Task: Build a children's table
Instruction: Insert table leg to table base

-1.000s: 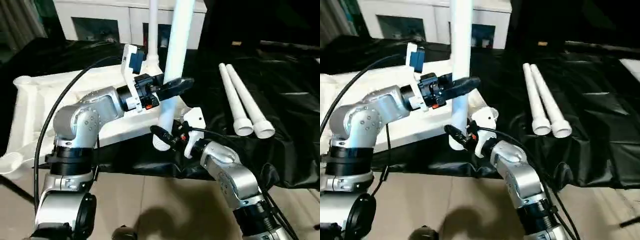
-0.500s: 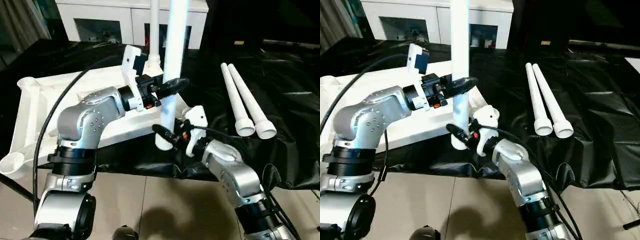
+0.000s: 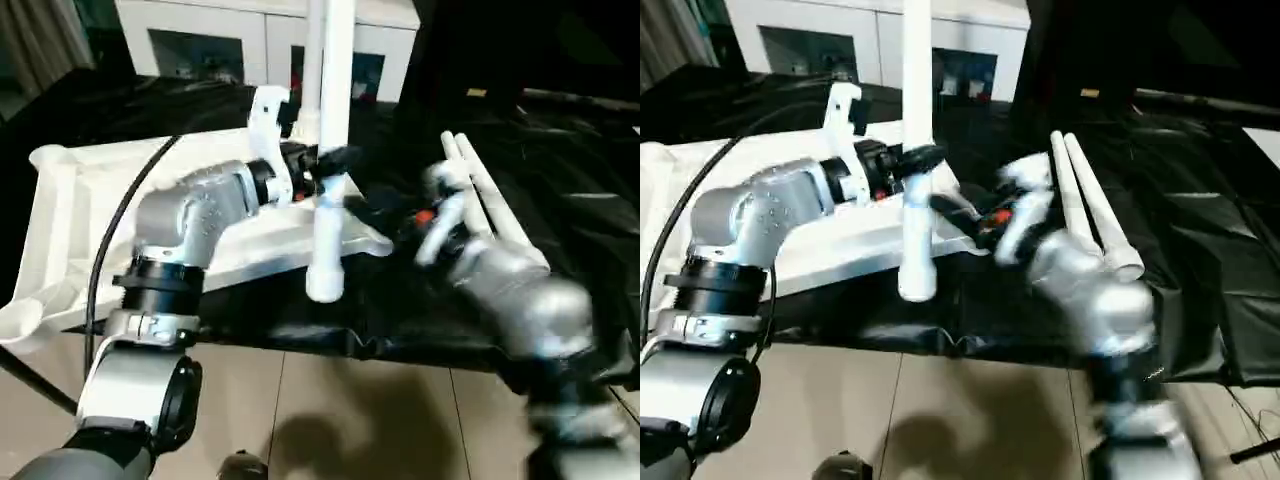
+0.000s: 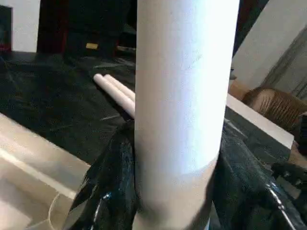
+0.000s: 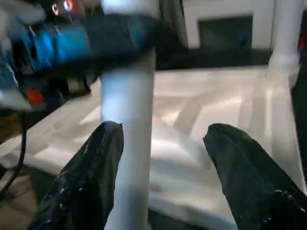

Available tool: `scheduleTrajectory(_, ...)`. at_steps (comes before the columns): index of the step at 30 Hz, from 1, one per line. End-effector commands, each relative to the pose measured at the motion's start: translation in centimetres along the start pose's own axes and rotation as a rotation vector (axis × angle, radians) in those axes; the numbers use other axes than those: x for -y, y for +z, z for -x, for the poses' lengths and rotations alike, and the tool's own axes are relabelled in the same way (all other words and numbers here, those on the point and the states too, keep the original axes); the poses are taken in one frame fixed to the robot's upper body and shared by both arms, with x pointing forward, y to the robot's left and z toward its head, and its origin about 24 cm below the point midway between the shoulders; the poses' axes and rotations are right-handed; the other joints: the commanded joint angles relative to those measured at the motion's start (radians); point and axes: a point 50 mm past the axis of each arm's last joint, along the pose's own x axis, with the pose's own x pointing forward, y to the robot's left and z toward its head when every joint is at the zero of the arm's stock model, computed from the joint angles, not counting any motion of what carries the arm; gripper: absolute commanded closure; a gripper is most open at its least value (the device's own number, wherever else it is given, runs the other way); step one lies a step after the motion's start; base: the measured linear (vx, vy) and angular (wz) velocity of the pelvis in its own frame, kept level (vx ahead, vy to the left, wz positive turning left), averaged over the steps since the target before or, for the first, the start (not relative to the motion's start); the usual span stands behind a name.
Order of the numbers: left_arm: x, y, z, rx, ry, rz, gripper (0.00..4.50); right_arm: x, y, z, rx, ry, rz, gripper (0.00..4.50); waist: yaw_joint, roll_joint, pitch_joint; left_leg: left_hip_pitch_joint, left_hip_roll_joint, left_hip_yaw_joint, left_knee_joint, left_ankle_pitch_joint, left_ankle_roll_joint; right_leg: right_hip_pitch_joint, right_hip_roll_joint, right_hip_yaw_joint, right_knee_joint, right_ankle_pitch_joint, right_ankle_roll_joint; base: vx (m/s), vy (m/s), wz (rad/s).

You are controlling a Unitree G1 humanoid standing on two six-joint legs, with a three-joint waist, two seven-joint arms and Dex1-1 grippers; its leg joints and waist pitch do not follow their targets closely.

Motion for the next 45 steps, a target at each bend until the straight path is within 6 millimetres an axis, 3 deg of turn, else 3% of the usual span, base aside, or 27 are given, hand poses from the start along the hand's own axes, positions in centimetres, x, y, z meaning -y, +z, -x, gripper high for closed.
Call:
scheduleTrajectory(1, 0.9, 0.8, -0.7, -0.001, -0.021, -0.023, 2.7, -0.1, 0.0, 0.1, -0.053, 0.062, -0.046, 1.5, -0.002, 0.001, -0.091, 0.007, 0.0, 0.005, -0.055, -0.104, -0.01, 0.064, -0.072, 0.047, -0.066, -0.027, -0.153, 0.0, 0.0, 0.0)
scheduleTrajectory(2, 0.9, 0.9, -0.8, 0.0, -0.025, -0.023, 2.7, -0.2, -0.1, 0.1, -0.085, 0.08, -0.033, 1.5, -0.003, -0.005, -0.091, 0.006, -0.001, 0.005, -0.055, -0.101, -0.006, 0.069, -0.071, 0.045, -0.067, -0.023, -0.159, 0.0, 0.0, 0.0)
scheduleTrajectory(6, 1.1, 1.3, -1.0, 0.004, -0.045, -0.022, 2.7, -0.7, -1.1, -0.3, -0.199, 0.136, -0.029, 1.5, -0.002, -0.011, -0.09, 0.005, -0.001, 0.006, -0.055, -0.092, -0.001, 0.068, -0.072, 0.044, -0.067, -0.035, -0.166, 0.0, 0.0, 0.0)
scheduleTrajectory(7, 1.2, 1.3, -1.0, 0.003, -0.047, -0.023, 2.7, -0.8, -1.2, -0.5, -0.213, 0.146, -0.034, 1.5, -0.004, -0.016, -0.09, 0.005, 0.0, 0.007, -0.054, -0.097, -0.001, 0.068, -0.073, 0.045, -0.069, -0.046, -0.163, 0.0, 0.0, 0.0)
scheduleTrajectory(9, 1.2, 1.3, -1.0, 0.001, -0.048, -0.027, 2.7, -0.9, -1.4, -0.6, -0.225, 0.155, -0.044, 1.5, -0.004, -0.012, -0.089, 0.007, 0.002, 0.007, -0.054, -0.104, -0.002, 0.064, -0.075, 0.045, -0.07, -0.067, -0.162, 0.0, 0.0, 0.0)
scheduleTrajectory(14, 1.6, 1.2, -1.2, -0.012, -0.068, -0.034, 2.7, -0.6, -1.7, -1.6, -0.269, 0.141, -0.008, 1.5, -0.004, -0.013, -0.088, 0.009, 0.003, 0.008, -0.056, -0.115, -0.012, 0.06, -0.076, 0.044, -0.072, -0.097, -0.161, 0.0, 0.0, 0.0)
scheduleTrajectory(26, 2.1, 1.3, -1.3, -0.019, -0.108, -0.063, 2.7, -0.7, -1.9, -2.5, -0.307, 0.157, 0.008, 1.5, -0.003, -0.02, -0.09, 0.008, 0.004, 0.009, -0.055, -0.096, -0.015, 0.063, -0.076, 0.044, -0.065, -0.038, -0.168, 0.0, 0.0, 0.0)
scheduleTrajectory(37, 2.4, 1.5, -1.4, -0.017, -0.137, -0.063, 2.7, -0.8, -2.5, -2.8, -0.316, 0.173, -0.016, 2.53, -0.002, -0.02, -0.089, 0.008, 0.005, 0.008, -0.056, -0.105, -0.018, 0.063, -0.077, 0.044, -0.065, -0.046, -0.168, 0.0, 0.0, 0.0)
scheduleTrajectory(45, 2.9, 1.4, -1.3, -0.026, -0.175, -0.069, 2.7, -0.4, -2.5, -2.9, -0.284, 0.158, -0.04, 2.65, -0.002, -0.021, -0.09, 0.008, 0.005, 0.008, -0.056, -0.104, -0.017, 0.064, -0.077, 0.044, -0.064, -0.039, -0.174, 0.0, 0.0, 0.0)
